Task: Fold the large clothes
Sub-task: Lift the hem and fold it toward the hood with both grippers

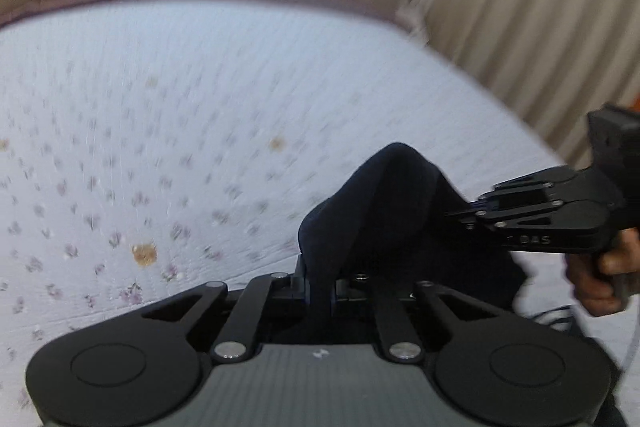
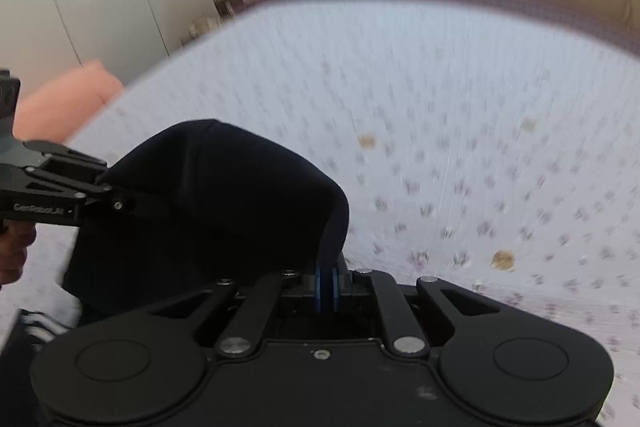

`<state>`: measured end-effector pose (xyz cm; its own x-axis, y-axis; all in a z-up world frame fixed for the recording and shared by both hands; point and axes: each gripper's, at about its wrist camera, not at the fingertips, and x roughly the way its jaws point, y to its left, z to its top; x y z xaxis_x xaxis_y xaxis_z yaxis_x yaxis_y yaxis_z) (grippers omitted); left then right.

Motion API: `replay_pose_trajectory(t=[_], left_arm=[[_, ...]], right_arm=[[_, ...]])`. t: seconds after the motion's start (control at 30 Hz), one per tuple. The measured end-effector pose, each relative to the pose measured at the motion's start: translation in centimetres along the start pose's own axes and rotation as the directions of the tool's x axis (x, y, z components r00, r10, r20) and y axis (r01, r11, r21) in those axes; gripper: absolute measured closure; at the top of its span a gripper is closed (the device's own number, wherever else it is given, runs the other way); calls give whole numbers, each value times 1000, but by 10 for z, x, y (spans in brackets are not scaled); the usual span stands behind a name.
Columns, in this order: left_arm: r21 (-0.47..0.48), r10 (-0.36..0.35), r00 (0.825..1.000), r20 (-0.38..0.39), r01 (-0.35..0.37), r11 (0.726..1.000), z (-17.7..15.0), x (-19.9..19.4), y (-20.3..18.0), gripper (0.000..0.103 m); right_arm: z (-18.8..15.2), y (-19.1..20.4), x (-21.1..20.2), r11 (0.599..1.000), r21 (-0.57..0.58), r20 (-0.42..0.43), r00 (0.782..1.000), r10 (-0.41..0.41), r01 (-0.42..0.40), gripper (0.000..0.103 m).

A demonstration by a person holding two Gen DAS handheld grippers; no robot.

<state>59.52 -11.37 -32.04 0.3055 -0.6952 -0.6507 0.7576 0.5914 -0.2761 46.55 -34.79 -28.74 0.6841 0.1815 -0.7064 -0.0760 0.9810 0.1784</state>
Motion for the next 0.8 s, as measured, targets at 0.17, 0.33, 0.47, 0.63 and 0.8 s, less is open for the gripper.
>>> replay_pose_trajectory(t=[0.17,0.33,0.47,0.63,0.8], left_arm=[[110,-6,994,110,-6,994,-18,-86,-54,95],[176,12,985,171,-42,984,-57,-160,-114,95],[206,5,989,147,-35,978,-95,-203,-153,95],[234,0,1000,-2,0,972,-159,-229,-190,94],[138,-15,968,-250,51,989,-242,-238,-200,83]], right_arm=[[-21,50,-99,993,-99,190,981,-47,67,97],[-63,106,-185,974,-160,312,944,-106,162,97],[-108,144,-234,947,-215,354,923,-151,237,97],[-184,190,-269,902,-303,342,919,-199,308,97],[-266,205,-286,901,-363,126,970,-208,240,89]])
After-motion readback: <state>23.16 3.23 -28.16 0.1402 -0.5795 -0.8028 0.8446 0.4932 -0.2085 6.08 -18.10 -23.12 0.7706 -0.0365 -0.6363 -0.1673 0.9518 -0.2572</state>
